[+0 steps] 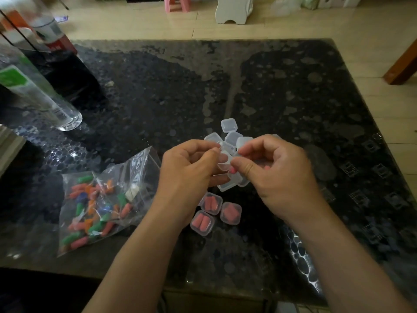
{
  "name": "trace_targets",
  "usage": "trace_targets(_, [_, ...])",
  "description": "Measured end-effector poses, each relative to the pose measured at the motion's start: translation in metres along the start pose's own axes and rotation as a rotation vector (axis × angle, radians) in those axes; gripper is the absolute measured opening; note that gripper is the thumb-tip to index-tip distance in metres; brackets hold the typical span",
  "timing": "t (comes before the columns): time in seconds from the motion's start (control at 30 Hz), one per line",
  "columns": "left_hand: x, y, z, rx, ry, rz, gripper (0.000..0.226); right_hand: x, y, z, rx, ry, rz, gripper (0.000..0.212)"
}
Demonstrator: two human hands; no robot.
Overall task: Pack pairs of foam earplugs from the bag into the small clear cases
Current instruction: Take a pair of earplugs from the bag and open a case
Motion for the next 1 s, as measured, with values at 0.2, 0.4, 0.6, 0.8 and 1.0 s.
trace_targets(0.2, [0.001,0.002,-0.002,-0.079,0.132,0.018,0.010,0.001,0.002,-0.002,-0.034,0.111,-0.034,0.014])
trace_targets(0.4, [0.004,0.001,0.000,-0.120,0.215,0.070,0.014,0.006,-0.002,-0.010,0.058,-0.031,0.028,0.015])
trace_targets(0.6, [0.015,0.007,0.007,-0.160,0.166,0.250,0.032,0.008,0.000,-0.014,0.164,-0.196,0.061,0.014])
trace_targets(0.8, [0.013,0.004,0.008,-0.164,0.160,0.234,0.030,0.016,0.007,-0.017,0.393,-0.378,0.134,0.008])
trace_targets(1.0, [0.004,-0.007,0.019,-0.139,0.009,0.145,0.029,0.008,0.000,-0.025,0.502,-0.292,0.032,0.024])
Point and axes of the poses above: each hand's wrist, its own y-axis away from the middle knuckle, its own x-axis out of the palm, z = x × y, the point moved 7 cm from there along -y, towards the middle knuckle, and after that the axes turned 9 degrees about -z, right-handed, at the moved point
